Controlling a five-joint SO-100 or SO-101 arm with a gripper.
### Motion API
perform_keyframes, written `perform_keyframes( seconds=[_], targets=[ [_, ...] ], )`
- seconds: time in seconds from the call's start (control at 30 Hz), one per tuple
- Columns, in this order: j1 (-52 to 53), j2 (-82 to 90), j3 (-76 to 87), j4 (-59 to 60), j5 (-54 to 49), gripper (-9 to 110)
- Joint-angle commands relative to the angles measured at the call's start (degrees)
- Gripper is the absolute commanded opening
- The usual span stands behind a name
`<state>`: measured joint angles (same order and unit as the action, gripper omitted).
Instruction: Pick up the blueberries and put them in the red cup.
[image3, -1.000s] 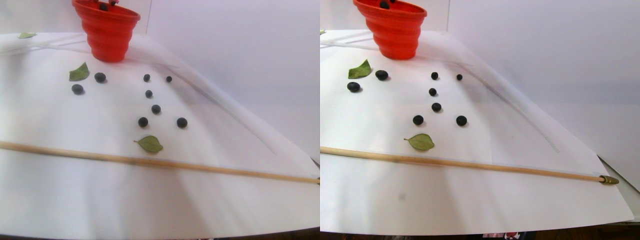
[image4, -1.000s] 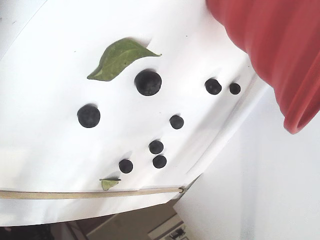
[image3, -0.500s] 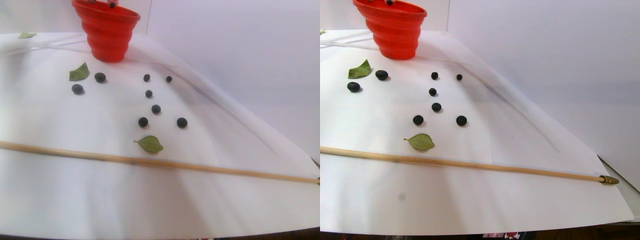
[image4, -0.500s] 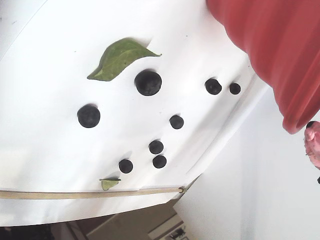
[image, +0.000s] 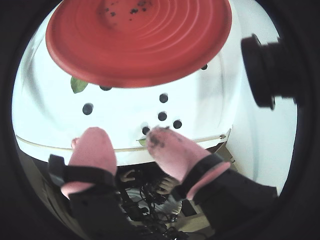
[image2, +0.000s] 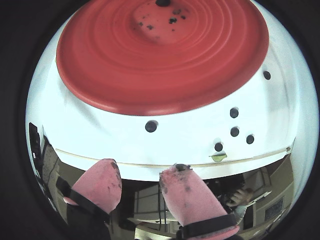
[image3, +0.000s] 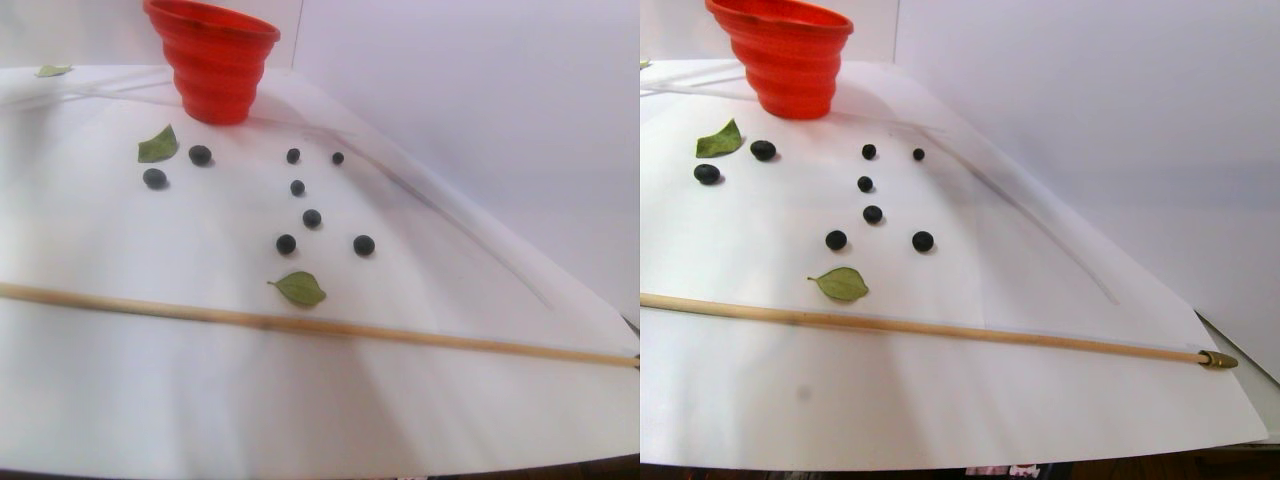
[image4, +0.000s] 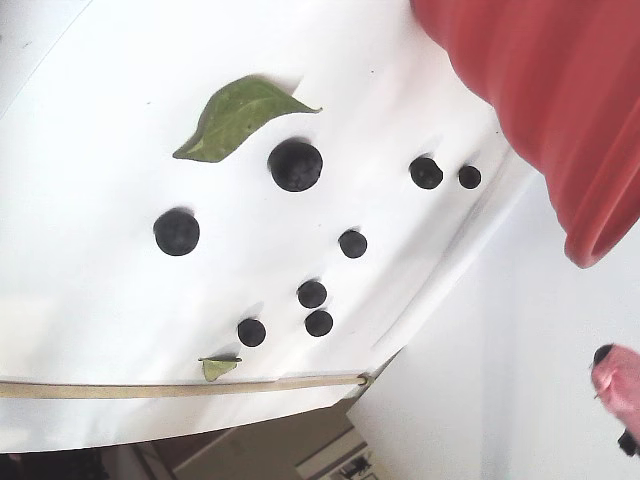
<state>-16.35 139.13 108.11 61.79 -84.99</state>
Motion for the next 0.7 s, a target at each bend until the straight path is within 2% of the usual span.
perform_keyframes(
  seconds=[0.0,0.67],
  targets=[
    [-0.35,8.79,0.79,1.67,0.88,15],
    [-1.85,21.71,25.49,-1.67,2.37,15]
  ],
)
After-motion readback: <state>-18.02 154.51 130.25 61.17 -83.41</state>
